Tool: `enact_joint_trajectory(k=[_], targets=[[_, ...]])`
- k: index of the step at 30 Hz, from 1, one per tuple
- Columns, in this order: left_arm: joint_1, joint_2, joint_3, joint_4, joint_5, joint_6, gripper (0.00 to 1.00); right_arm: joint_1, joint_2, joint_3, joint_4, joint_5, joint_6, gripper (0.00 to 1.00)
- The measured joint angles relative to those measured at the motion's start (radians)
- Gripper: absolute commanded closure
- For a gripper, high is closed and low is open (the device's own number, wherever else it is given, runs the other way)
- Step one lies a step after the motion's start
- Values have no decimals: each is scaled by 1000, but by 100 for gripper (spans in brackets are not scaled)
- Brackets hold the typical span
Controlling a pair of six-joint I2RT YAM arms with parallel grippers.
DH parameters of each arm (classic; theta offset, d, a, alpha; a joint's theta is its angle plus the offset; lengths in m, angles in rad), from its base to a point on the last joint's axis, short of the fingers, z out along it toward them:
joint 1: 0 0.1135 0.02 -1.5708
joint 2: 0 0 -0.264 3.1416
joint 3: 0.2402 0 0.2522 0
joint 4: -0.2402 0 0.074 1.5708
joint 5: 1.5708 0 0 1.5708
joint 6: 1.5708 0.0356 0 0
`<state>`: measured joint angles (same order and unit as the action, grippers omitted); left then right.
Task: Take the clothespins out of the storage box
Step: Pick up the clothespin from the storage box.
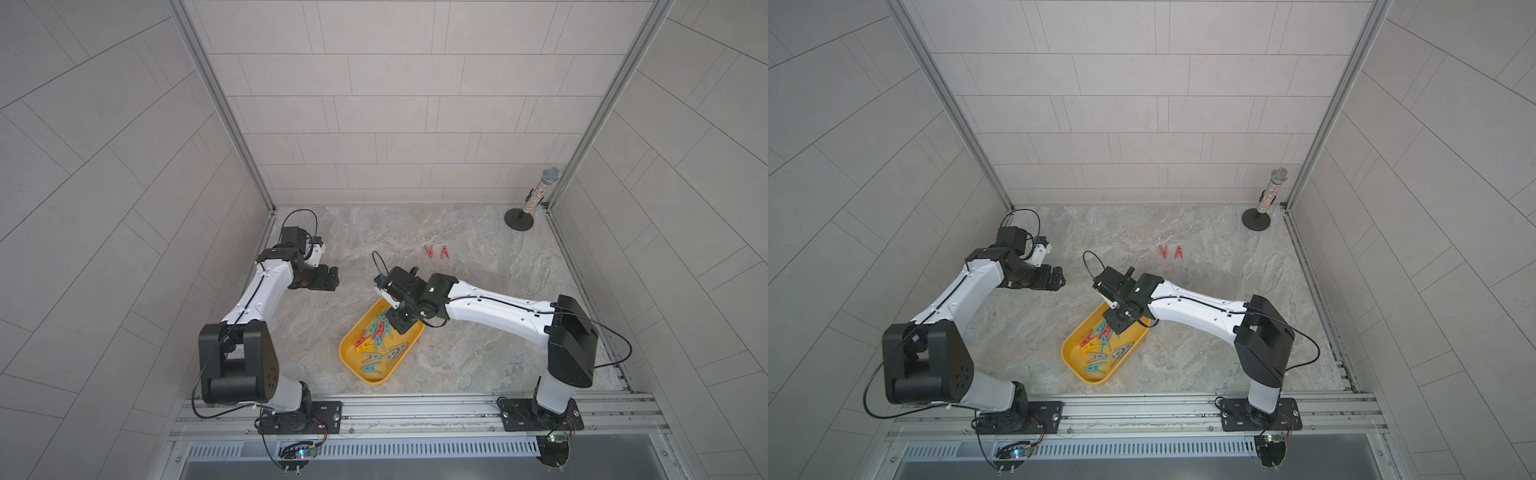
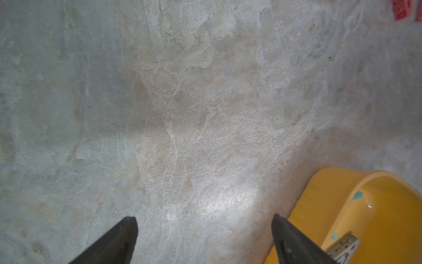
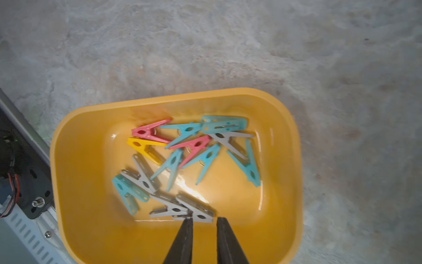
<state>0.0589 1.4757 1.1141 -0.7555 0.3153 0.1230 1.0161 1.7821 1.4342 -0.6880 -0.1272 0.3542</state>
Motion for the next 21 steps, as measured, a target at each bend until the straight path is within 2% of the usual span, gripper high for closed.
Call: enact_joint_trajectory(k=[9,21], targets=[[0,-5,0,2,-5,0,0,35,154,6,34,-10,15,77],[0,-7,0,3,-5,-2,0,35,231,28,36,25,21,78]])
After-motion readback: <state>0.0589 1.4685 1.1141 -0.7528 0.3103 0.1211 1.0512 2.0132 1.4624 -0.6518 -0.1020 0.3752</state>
